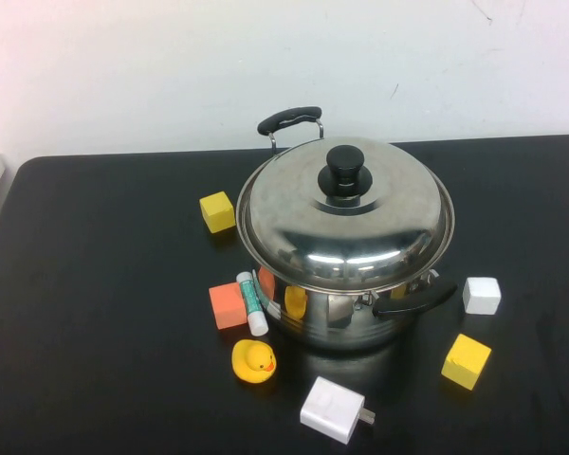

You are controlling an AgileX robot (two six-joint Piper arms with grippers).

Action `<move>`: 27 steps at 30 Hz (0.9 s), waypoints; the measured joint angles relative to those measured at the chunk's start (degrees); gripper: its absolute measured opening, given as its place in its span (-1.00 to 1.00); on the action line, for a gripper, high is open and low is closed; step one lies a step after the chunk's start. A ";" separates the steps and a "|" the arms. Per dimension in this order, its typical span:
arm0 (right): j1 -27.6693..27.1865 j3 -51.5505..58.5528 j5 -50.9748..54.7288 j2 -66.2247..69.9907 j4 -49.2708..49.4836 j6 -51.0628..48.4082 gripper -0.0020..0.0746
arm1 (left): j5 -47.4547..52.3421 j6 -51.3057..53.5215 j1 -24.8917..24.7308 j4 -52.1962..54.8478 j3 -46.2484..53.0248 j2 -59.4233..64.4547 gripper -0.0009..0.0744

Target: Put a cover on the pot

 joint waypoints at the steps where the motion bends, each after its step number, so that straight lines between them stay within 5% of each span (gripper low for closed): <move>1: 0.00 0.00 0.00 0.00 0.00 0.00 -0.95 | 0.25 1.42 0.54 -1.52 0.00 -0.79 -0.98; 11: 0.00 0.00 0.00 0.00 -0.04 0.00 -0.95 | -0.02 23.55 16.03 -21.68 1.21 -6.59 -0.98; 18: 0.00 0.00 0.00 0.00 -0.04 0.00 -0.95 | -12.33 31.48 27.78 -32.05 13.89 -13.69 -0.98; 27: 0.00 0.00 0.00 0.00 -0.04 0.00 -0.95 | -13.11 30.13 31.07 -36.26 29.72 -22.81 -0.98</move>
